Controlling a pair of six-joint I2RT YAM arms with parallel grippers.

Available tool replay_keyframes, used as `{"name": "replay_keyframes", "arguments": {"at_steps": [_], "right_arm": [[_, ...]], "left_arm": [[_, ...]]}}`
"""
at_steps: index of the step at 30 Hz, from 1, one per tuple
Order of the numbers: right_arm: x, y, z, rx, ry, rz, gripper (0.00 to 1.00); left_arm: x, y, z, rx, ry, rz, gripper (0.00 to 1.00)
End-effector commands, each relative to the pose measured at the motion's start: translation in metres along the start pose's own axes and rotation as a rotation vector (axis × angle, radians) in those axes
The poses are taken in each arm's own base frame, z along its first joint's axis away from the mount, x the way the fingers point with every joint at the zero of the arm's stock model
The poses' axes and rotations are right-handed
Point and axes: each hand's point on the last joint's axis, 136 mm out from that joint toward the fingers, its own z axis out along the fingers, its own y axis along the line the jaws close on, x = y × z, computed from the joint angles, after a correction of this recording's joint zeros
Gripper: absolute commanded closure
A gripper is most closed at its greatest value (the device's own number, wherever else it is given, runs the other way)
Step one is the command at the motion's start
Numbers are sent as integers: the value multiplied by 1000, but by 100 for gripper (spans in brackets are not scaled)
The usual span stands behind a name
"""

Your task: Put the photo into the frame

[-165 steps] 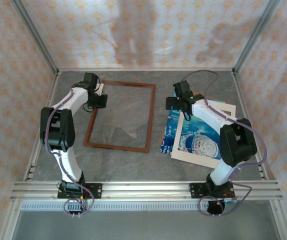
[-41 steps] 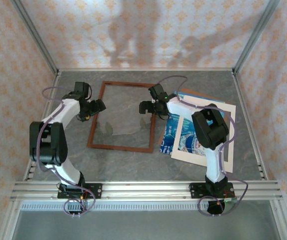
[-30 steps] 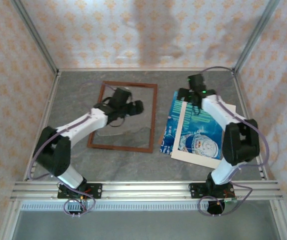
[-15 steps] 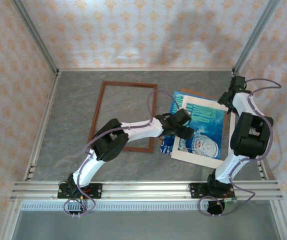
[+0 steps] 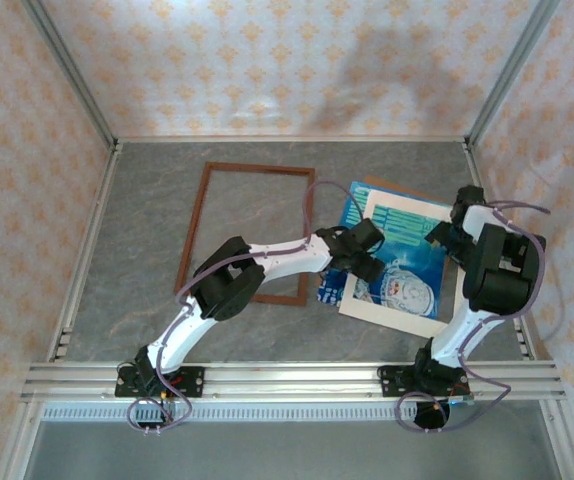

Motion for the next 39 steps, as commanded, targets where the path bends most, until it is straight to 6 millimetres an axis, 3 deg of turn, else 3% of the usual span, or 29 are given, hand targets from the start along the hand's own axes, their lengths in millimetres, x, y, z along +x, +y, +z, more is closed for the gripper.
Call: {"name": "replay_keyframes", "arguments": {"at_steps": [1, 5, 9, 17, 23, 29, 39], "right_arm": [[18, 24, -11, -166, 53, 27, 11], [24, 47, -29, -282, 66, 6, 13], [24, 60, -49, -354, 59, -15, 15], [1, 9, -74, -119, -161, -10, 12], [-7, -16, -63, 17, -201, 18, 10], [8, -2, -30, -28, -73, 17, 10], [37, 6, -6, -92, 49, 15, 12]], "left_arm": [[-1, 41, -1, -54, -6, -66, 18], [-11, 61, -8, -58, -33, -106, 19], [-16, 64, -9, -41, -32, -120, 19], [-28, 55, -13, -2, -45, -127, 19], [-28, 43, -10, 30, -41, -125, 20], [-21, 37, 1, 34, -17, -113, 20], [0, 40, 23, 22, 36, -124, 20]]}}
